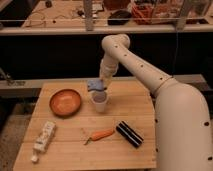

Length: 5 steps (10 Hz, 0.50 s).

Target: Place the white sponge in the ceramic cup

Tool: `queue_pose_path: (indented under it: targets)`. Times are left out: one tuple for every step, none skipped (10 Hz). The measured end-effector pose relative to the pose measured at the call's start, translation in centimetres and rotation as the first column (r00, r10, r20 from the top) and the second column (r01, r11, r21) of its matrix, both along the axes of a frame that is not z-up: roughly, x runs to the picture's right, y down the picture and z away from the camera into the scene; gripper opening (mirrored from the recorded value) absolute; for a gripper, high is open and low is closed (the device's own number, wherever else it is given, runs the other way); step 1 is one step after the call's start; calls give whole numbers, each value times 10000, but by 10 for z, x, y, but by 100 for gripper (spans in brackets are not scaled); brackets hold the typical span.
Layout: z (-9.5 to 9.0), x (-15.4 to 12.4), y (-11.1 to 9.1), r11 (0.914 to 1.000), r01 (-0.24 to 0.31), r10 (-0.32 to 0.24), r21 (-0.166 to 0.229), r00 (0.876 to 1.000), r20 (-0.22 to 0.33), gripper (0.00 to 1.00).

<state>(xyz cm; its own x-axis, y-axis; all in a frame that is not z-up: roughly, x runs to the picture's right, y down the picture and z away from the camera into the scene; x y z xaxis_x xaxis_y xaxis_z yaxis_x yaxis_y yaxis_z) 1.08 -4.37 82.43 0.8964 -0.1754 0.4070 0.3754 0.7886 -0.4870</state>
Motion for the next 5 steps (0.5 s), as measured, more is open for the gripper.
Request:
queue_pose_path:
  targets:
    - [0,0,0,10000,-12,12,0,10000,-15,2]
    - [1,-1,1,10000,-27,27,4,10000,-33,2]
    - [1,-1,1,10000,-38,38,7,10000,-52,2]
    - [2,-1,1,10000,-49,49,12,10000,-67,2]
    - [2,-1,2,10000,-59,59,12,9999,-81,2]
